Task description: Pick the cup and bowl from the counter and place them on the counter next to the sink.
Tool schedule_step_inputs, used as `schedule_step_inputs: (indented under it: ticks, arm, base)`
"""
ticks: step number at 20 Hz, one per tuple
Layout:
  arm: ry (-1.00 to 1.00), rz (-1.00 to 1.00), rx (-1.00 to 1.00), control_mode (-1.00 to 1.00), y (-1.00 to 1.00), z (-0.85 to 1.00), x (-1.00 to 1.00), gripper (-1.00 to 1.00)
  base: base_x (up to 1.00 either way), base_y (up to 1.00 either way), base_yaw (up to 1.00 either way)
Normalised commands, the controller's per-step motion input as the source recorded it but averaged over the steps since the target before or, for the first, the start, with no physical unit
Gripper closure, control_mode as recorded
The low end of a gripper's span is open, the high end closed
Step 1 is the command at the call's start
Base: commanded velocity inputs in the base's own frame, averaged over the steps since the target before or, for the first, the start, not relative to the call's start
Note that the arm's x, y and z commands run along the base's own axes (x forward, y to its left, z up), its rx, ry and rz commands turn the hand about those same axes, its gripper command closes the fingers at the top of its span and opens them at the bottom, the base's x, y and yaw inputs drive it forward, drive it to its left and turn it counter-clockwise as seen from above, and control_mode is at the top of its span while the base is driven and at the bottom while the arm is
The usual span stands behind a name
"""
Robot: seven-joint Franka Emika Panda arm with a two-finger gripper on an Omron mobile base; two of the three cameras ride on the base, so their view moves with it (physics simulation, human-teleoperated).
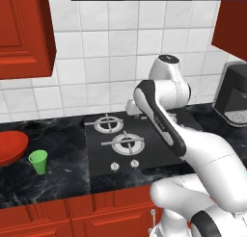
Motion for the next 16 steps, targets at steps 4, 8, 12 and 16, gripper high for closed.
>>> schedule_step_inputs:
  ticks: [4,8,12,16]
  arm:
    - [0.0,-0.02,0.01,-1.0,0.55,-0.06,0.0,-1.0]
    - [0.0,-0.03,0.0,-1.0,0.62,-0.04,0.0,-1.0]
    - [0.0,-0.01,0.0,-1.0,0.54,-0.09,0.0,-1.0]
    - [0.03,-0.01,0.02,-1.0,0.49,-0.07,0.0,-1.0]
  base:
    - [0.0,0.0,0.0]
    - [0.0,0.0,0.0]
    - [0.0,0.0,0.0]
    - [0.0,0.0,0.0]
